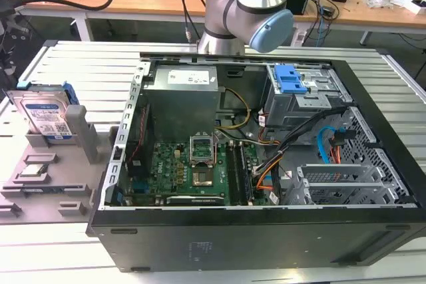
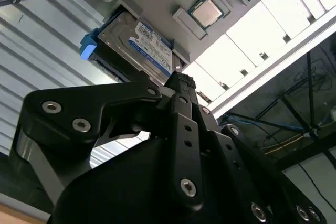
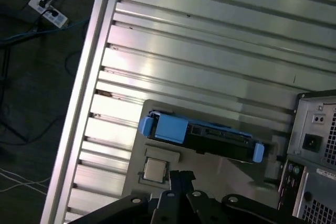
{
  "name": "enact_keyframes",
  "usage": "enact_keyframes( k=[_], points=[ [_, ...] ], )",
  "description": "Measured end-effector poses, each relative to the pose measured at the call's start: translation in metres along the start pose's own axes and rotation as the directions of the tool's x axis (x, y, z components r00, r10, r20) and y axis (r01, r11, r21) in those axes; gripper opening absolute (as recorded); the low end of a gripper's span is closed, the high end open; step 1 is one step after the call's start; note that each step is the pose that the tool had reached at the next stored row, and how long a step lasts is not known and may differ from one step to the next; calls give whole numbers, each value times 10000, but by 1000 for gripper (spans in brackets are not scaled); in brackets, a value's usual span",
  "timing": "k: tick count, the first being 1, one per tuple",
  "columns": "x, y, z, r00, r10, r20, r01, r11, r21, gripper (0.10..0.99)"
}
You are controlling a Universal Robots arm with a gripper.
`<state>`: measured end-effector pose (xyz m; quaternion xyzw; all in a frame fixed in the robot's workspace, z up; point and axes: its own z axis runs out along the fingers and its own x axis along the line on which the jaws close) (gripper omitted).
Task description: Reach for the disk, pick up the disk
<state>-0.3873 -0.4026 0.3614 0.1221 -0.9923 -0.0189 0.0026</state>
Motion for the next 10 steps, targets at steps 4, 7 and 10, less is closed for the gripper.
enact_keyframes(
  k=[4, 7, 10],
  points=[
    [0, 0, 0, 9974, -726, -27, 726, 9974, 0, 106],
    [0, 0, 0, 9915, -1299, -50, 1299, 9915, -2, 106],
    [0, 0, 0, 9807, -1953, -74, 1953, 9807, -6, 106]
  ],
)
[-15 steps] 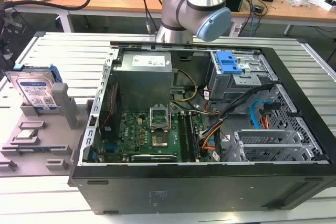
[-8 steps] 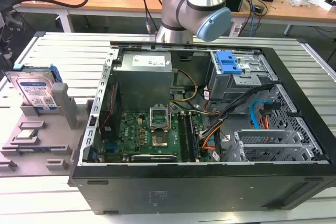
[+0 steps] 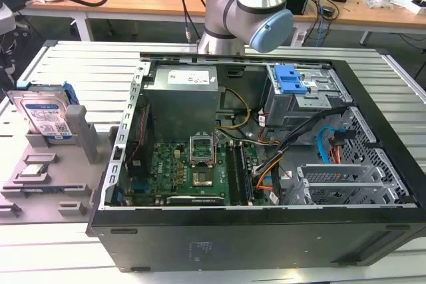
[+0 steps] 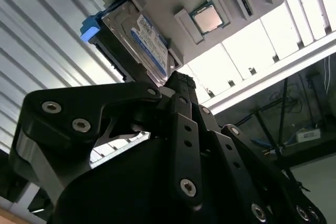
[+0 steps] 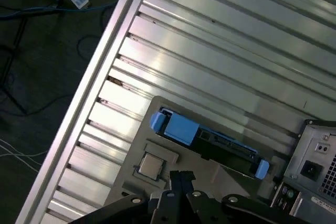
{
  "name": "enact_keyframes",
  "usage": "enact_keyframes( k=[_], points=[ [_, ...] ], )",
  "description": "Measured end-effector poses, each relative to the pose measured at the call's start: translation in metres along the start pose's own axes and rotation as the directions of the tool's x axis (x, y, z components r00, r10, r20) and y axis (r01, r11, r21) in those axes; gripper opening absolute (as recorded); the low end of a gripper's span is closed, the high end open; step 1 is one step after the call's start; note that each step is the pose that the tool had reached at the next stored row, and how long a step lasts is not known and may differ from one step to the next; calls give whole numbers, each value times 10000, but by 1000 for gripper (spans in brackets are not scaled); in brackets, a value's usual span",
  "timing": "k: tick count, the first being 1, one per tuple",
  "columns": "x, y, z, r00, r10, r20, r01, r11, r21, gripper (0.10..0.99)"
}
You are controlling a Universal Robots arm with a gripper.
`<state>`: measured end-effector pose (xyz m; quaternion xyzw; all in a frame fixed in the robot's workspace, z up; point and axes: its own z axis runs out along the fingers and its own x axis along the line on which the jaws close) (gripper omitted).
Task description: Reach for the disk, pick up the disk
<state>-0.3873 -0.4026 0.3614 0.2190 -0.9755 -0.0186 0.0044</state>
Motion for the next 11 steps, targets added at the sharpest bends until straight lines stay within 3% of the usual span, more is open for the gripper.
enact_keyframes(
  k=[5, 8, 11],
  points=[
    [0, 0, 0, 9957, -921, -36, 921, 9958, -1, 106],
    [0, 0, 0, 9884, -1517, -58, 1517, 9884, -4, 106],
    [0, 0, 0, 9755, -2200, -85, 2200, 9755, -9, 106]
  ],
)
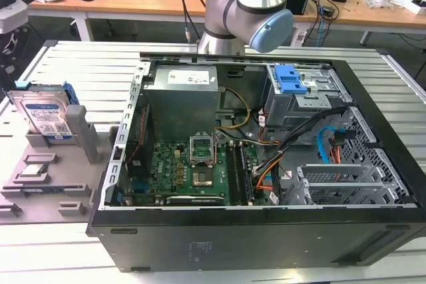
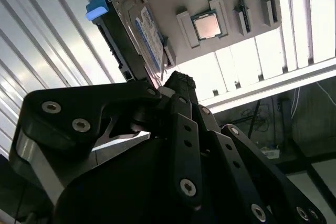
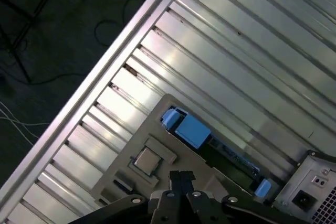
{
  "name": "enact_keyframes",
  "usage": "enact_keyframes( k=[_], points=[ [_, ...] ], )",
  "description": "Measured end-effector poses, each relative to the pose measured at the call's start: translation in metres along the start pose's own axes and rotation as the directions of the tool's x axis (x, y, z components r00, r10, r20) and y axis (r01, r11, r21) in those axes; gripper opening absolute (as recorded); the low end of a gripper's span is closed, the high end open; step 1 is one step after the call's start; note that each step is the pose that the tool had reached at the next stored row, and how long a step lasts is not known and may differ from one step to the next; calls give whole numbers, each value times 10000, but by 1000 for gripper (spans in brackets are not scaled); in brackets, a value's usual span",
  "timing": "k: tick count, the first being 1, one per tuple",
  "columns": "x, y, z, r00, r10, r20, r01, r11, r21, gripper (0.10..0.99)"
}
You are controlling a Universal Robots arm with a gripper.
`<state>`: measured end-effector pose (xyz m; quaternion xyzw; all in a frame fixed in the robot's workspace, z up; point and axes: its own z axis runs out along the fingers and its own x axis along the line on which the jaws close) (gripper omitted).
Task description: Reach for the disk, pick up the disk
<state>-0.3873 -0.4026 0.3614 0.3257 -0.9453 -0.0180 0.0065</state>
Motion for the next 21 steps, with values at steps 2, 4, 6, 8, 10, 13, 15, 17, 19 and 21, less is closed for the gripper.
enact_keyframes(
  k=[2, 4, 6, 8, 10, 13, 15, 17, 19, 21],
  points=[
    [0, 0, 0, 9997, -250, -9, 250, 9997, 0, 106],
    [0, 0, 0, 9982, -605, -23, 605, 9982, 0, 106],
    [0, 0, 0, 9958, -914, -35, 914, 9958, -1, 106],
    [0, 0, 0, 9897, -1429, -54, 1429, 9897, -3, 106],
    [0, 0, 0, 9815, -1915, -73, 1915, 9815, -6, 106],
    [0, 0, 0, 9641, -2652, -102, 2652, 9642, -12, 106],
    [0, 0, 0, 9492, -3143, -121, 3143, 9493, -18, 106],
    [0, 0, 0, 9321, -3618, -139, 3618, 9322, -24, 106],
    [0, 0, 0, 9142, -4050, -155, 4050, 9143, -30, 106],
    [0, 0, 0, 9039, -4274, -164, 4274, 9040, -34, 106]
  ],
)
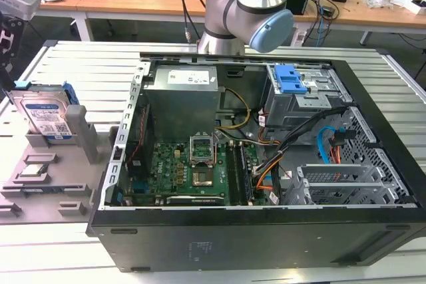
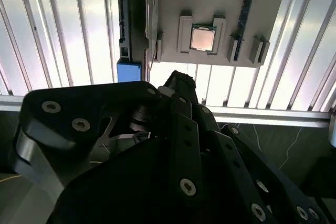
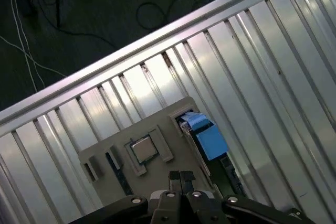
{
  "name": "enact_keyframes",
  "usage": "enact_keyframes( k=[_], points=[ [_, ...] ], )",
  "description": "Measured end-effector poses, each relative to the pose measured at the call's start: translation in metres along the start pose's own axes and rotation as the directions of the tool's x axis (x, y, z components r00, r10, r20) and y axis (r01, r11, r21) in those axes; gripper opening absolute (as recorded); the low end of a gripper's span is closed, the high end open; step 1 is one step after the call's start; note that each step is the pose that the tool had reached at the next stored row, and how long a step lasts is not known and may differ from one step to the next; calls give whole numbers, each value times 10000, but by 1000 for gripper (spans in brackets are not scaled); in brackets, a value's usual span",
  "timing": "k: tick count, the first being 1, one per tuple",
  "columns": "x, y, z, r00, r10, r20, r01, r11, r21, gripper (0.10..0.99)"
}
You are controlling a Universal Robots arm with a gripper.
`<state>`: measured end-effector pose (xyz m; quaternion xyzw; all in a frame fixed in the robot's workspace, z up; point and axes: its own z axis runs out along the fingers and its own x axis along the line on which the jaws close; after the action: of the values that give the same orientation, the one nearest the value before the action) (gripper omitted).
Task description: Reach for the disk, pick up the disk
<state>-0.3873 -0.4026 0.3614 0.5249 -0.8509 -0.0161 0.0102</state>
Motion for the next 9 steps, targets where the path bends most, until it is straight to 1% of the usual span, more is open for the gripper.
enact_keyframes(
  k=[2, 4, 7, 9],
  points=[
    [0, 0, 0, 9994, -334, -13, 334, 9994, 0, 106],
    [0, 0, 0, 9986, -520, -20, 520, 9986, 0, 106],
    [0, 0, 0, 9944, -1053, -40, 1053, 9944, -2, 106],
    [0, 0, 0, 9921, -1250, -48, 1250, 9922, -3, 106]
  ],
)
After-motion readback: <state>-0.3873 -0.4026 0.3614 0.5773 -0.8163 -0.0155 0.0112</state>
